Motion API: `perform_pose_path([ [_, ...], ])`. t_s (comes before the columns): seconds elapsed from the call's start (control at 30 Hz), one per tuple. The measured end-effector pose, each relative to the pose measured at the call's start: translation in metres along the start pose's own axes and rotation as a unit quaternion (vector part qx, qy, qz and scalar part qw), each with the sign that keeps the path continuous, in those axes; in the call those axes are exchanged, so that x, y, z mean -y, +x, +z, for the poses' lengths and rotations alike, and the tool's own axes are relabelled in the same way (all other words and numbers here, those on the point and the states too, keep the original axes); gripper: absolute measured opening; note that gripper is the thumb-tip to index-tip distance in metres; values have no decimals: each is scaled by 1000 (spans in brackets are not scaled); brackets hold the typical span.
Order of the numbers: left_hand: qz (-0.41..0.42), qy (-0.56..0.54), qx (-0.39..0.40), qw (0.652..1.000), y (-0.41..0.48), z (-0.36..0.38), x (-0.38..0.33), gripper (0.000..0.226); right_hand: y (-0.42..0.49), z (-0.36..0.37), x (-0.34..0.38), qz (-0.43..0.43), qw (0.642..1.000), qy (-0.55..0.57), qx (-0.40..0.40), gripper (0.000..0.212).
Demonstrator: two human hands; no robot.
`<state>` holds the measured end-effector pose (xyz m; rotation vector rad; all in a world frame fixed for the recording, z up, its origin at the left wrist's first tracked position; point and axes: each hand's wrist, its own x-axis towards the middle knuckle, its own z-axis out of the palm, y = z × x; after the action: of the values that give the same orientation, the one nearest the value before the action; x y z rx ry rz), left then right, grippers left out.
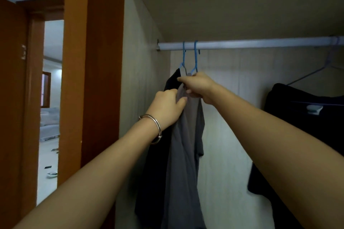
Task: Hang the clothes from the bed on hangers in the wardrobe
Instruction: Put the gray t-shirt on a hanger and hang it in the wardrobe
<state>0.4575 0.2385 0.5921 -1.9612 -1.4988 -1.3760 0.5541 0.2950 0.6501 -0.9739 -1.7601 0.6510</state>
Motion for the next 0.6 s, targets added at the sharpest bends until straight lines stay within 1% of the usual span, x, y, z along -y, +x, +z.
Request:
perform_pose_path([
  [0.07,-7,-23,18,1000,-16,4,4,25,-14,3,-5,6,1000,8,9,17],
  [0.13,-20,-46,37,998,-37,11,9,24,-27,7,-12,0,1000,12,17,23],
  [0.17,-26,-58,52,997,-48,15,11,24,-35,10,-16,-8,1000,15,20,32],
  [0.23,-44,-73,85,993,-72,26,18,26,-52,18,-30,-29,1000,-4,7,62],
  [0.27,-57,-77,102,990,-84,31,22,27,-62,24,-40,-48,999,-26,-7,73],
  [0.3,-74,-78,118,987,-95,37,26,26,-73,29,-51,-71,996,-50,-24,75],
  [0.33,-95,-74,130,984,-104,43,31,24,-81,35,-62,-87,993,-70,-41,74],
  [0.4,-140,-54,144,978,-120,52,41,19,-97,41,-84,-83,991,-86,-59,63],
  [0.47,-173,-30,148,973,-136,60,51,18,-109,44,-105,-71,991,-109,-36,42],
  [0.5,-190,-25,151,970,-148,65,54,18,-116,46,-115,-65,990,-121,-15,36],
  [0.6,-255,-31,161,953,-188,79,59,19,-140,54,-151,-38,992,-101,60,46],
])
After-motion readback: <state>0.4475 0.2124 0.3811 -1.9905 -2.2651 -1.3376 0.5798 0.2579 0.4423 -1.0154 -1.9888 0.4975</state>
